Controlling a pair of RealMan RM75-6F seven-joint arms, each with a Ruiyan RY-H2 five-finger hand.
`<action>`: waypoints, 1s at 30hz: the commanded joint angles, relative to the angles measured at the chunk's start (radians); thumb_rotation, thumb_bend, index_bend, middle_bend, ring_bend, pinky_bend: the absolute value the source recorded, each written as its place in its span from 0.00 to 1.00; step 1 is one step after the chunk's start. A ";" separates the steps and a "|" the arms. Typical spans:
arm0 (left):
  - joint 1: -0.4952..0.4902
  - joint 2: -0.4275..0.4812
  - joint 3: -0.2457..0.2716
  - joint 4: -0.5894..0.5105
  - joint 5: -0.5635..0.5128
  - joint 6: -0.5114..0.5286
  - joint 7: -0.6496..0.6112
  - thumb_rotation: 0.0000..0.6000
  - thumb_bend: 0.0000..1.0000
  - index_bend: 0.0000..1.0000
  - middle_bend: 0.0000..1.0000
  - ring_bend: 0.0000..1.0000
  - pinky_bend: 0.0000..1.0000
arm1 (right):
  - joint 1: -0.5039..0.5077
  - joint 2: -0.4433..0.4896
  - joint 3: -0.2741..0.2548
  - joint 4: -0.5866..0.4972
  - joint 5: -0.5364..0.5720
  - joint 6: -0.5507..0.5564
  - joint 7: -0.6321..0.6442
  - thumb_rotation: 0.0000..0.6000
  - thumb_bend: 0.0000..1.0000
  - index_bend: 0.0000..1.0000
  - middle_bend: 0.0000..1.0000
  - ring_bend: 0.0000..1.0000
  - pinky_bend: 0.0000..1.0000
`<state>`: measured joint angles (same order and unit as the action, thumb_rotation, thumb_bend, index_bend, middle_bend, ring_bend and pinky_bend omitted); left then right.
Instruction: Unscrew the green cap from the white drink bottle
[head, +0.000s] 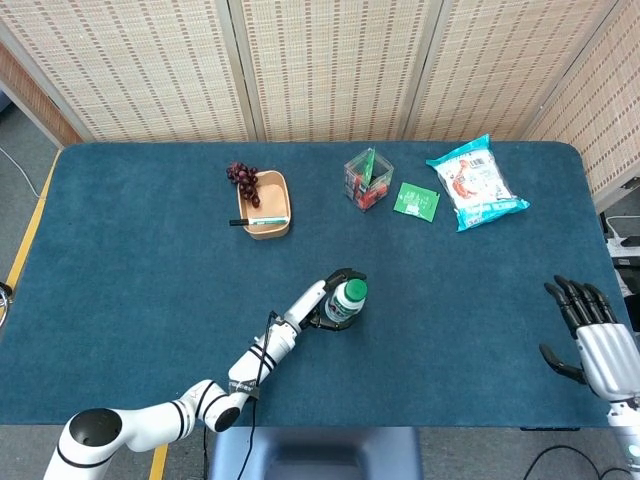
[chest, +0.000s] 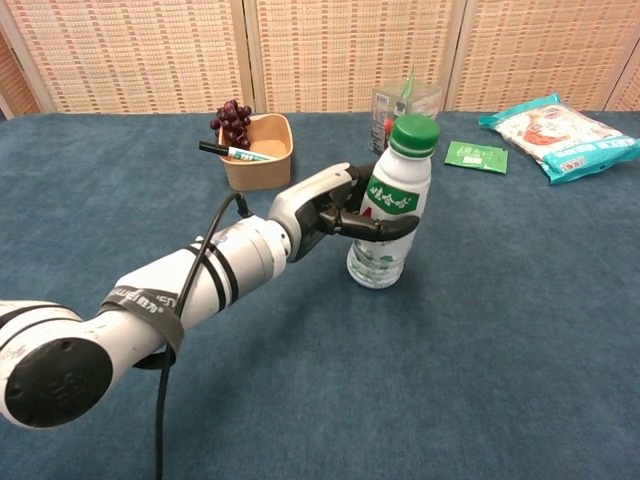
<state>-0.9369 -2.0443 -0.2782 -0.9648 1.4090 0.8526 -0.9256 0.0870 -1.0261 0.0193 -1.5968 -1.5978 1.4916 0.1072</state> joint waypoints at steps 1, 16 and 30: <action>0.004 -0.010 -0.005 0.006 -0.020 -0.003 0.011 1.00 0.39 0.35 0.39 0.01 0.00 | 0.001 0.000 -0.002 -0.001 -0.003 -0.002 -0.002 1.00 0.24 0.00 0.00 0.00 0.00; 0.100 0.018 -0.011 -0.118 -0.095 0.060 0.098 1.00 0.71 0.69 0.73 0.22 0.00 | 0.128 0.084 0.030 -0.119 -0.119 -0.090 -0.029 1.00 0.24 0.01 0.00 0.00 0.00; 0.146 0.014 0.006 -0.175 -0.118 0.062 0.163 1.00 0.73 0.71 0.77 0.27 0.00 | 0.508 0.227 0.173 -0.387 0.159 -0.664 -0.211 1.00 0.24 0.15 0.00 0.00 0.00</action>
<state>-0.7920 -2.0297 -0.2718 -1.1381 1.2913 0.9146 -0.7656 0.5180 -0.8181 0.1565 -1.9329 -1.5187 0.9173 -0.0506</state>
